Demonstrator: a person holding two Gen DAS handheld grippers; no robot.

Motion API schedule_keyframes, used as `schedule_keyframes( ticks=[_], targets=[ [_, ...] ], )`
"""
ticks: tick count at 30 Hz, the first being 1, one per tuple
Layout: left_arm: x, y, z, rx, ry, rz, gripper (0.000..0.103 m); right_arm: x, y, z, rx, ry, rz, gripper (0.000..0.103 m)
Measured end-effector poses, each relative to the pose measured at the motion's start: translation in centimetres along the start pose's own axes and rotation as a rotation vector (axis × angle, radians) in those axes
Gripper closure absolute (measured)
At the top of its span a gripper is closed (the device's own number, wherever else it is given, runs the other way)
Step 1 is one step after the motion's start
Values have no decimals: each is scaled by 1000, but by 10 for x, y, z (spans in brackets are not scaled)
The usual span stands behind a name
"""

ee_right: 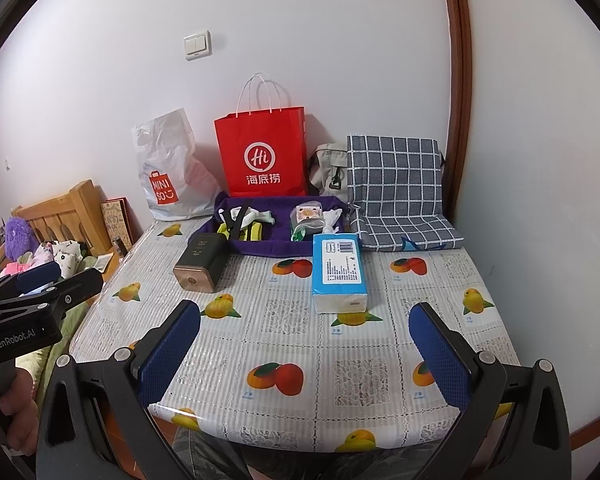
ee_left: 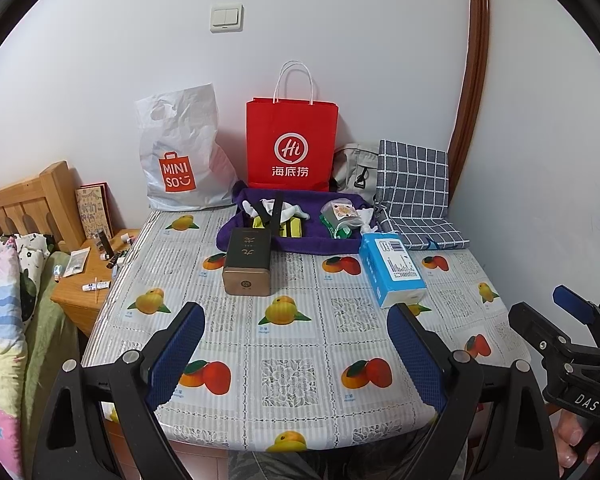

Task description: Organize soft objects

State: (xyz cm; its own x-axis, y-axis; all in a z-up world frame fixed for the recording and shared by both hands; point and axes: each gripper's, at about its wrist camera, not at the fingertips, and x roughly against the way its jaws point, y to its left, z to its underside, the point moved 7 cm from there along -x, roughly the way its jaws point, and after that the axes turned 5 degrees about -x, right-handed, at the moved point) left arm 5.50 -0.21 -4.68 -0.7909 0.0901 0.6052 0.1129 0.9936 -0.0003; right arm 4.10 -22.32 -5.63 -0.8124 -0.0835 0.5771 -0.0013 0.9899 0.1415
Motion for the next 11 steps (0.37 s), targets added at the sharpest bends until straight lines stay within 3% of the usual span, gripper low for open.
schedule_keyframes(
  ticks=[11],
  targets=[
    [2, 5, 1, 1, 0, -6, 10, 0, 0, 1, 0, 0, -1, 0]
  ],
)
